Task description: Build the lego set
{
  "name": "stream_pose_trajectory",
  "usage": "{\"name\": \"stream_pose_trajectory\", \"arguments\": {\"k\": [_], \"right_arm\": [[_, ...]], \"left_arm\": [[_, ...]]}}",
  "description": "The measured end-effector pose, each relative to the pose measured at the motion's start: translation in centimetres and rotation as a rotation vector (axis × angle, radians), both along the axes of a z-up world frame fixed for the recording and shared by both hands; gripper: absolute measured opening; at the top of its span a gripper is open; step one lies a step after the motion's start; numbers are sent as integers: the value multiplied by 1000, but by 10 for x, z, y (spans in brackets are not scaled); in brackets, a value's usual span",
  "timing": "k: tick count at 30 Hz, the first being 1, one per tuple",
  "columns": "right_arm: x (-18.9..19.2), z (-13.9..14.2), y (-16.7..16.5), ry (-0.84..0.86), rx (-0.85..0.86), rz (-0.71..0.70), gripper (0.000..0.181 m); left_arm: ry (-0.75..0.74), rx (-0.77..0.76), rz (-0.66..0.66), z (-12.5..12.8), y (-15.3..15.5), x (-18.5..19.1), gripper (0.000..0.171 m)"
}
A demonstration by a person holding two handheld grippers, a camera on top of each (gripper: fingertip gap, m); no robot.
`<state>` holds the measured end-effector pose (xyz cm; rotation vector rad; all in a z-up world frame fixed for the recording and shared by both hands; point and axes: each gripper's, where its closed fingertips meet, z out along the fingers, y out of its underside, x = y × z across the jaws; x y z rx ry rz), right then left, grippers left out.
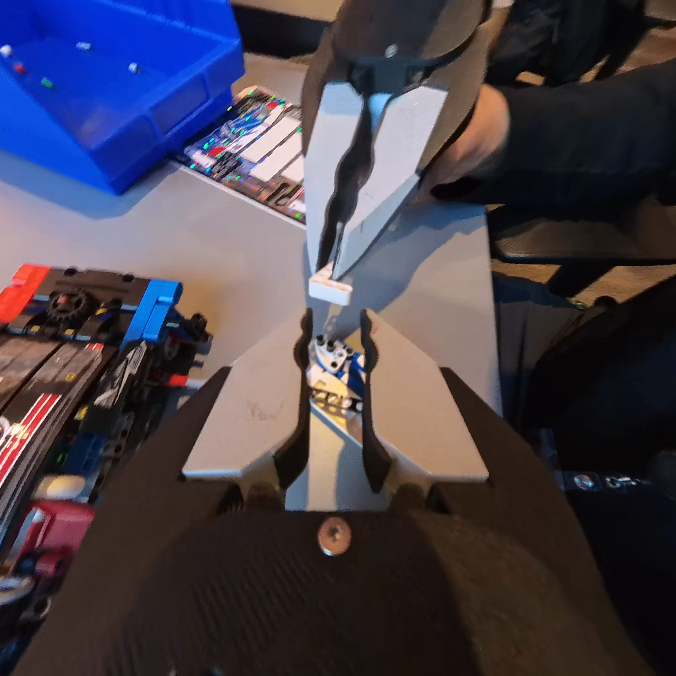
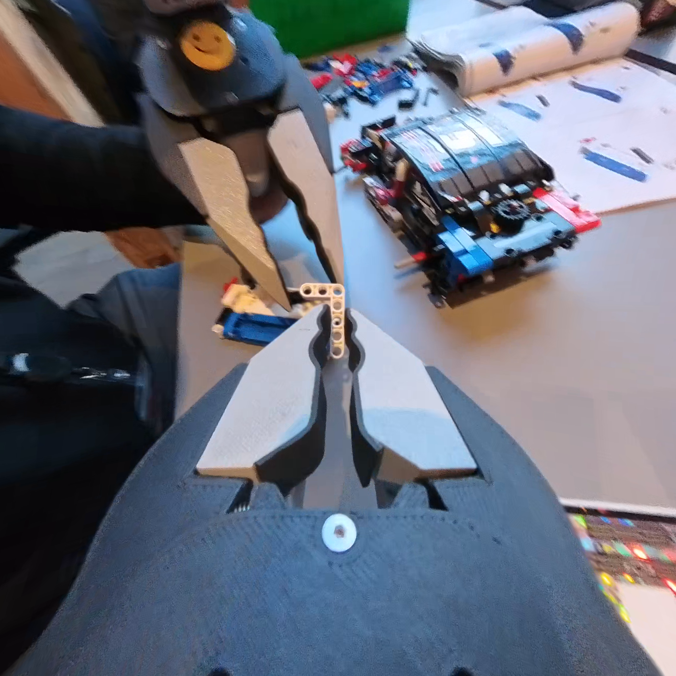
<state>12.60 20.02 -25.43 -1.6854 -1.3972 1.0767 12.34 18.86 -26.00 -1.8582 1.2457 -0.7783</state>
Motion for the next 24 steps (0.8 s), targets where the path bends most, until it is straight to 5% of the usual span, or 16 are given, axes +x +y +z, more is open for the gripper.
{"name": "stream_pose_trajectory", "arguments": {"k": [6,11,14,24], "right_arm": [[4,-21,14,-173,87,-126,4],[-2,-26,6,-201,72,-103,4],[-2,-24,4,-162,26,-88,4],[-3,-33,0,-165,-27,-56,7]], "left_arm": [[114,-10,181,-15,8,-13,21],[241,110,212,-24,11,-8,21],[253,119,177,-28,6,-3,4],[294,159,187,-32,5,-2,2]]}}
